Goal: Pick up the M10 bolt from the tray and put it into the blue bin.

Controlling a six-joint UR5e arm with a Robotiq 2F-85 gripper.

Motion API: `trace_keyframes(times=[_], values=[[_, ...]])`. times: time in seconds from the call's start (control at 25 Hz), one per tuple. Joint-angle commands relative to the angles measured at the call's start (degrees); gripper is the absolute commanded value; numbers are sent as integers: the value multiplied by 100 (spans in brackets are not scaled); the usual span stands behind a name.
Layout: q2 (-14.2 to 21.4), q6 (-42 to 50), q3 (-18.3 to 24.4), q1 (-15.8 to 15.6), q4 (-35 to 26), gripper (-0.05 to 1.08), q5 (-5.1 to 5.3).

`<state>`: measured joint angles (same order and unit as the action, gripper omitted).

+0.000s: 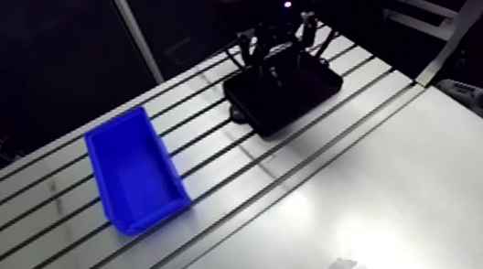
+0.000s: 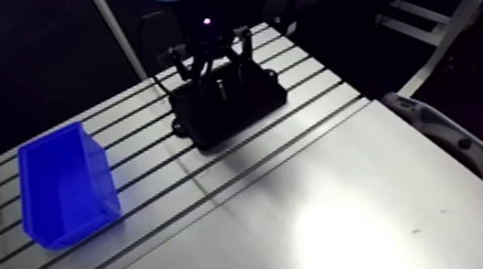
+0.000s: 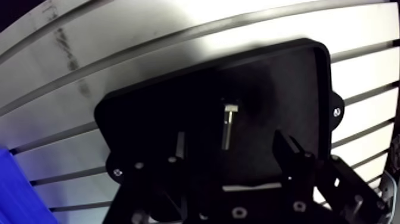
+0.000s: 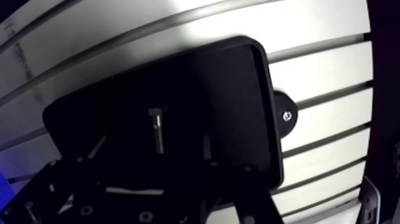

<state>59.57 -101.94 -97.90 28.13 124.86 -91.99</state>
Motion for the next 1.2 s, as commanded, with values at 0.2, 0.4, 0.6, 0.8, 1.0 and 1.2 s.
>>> trace_keyframes(times=[0.2, 0.4, 0.6, 0.8, 1.0, 1.2], values=[[-56, 3, -14, -9, 18, 32, 28], [-65, 3, -14, -9, 26, 42, 19], [-117, 3, -23, 0, 26, 50, 19], [-117, 3, -23, 0, 26, 59, 28], [-117, 3, -14, 0, 26, 62, 19], [-126, 3, -14, 0, 26, 67, 19]])
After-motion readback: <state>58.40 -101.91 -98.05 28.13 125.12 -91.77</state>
